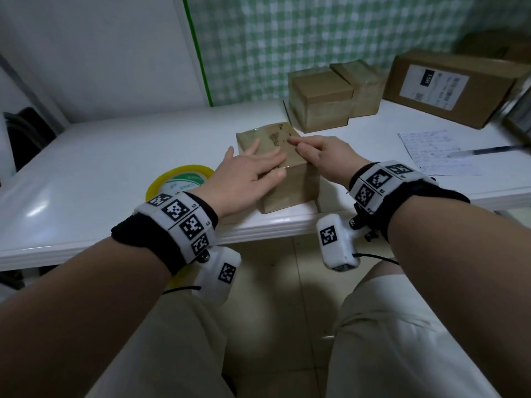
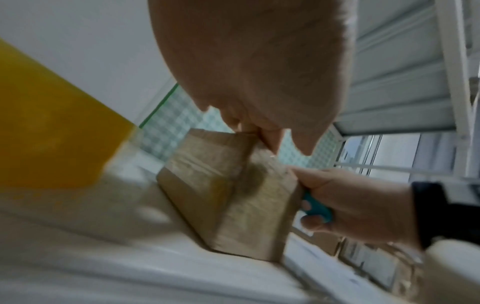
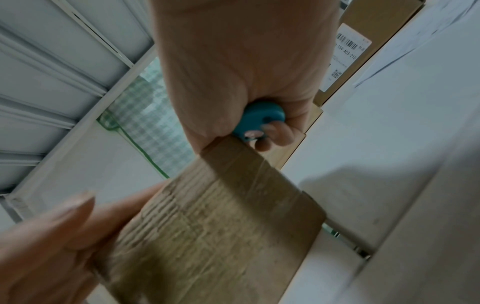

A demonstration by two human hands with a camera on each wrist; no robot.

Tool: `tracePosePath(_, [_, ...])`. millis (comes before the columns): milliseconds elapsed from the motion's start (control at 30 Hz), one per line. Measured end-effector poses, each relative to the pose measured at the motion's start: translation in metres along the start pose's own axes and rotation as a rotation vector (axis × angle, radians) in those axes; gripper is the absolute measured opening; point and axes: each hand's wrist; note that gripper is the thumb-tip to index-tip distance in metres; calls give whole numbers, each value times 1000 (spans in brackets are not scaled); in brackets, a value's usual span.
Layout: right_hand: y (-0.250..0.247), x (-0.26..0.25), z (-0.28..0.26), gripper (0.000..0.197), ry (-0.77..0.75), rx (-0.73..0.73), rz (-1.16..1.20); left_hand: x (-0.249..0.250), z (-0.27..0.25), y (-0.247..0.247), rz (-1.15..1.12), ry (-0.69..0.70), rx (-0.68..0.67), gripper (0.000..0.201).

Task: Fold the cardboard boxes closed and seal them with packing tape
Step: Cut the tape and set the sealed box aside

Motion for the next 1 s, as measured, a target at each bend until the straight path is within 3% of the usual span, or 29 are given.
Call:
tracePosePath(133, [2, 1, 3, 32, 3, 1, 36, -14, 6, -7, -71, 35, -82, 46])
tracePosePath(400, [4, -1, 1, 32, 23, 7, 76, -19, 50, -11, 29, -117, -180, 57])
tracePosePath(567, [2, -2, 0, 36, 48, 13, 100, -11, 60, -10, -57, -322, -150, 73])
tracePosePath(667, [-1, -2, 0, 52, 94, 21, 89, -7, 55, -10, -102, -469, -91, 88])
tracePosePath(733, [-3, -4, 0, 61, 145, -19, -4, -8, 52, -11, -141, -542, -145, 96])
tracePosePath(867, [-6, -9, -7, 54, 222, -100, -97, -9, 45, -13, -441, -551, -218, 79])
tracePosePath(1000, [-12, -5, -10, 58, 288, -38, 69, 2, 42, -17, -734, -575, -292, 65])
Point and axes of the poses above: each hand's wrist, its own z-axis towards the middle knuckle, its own y-axis out of the palm, x = y × z, and after that the axes turned 4 degrees about -y, right-handed
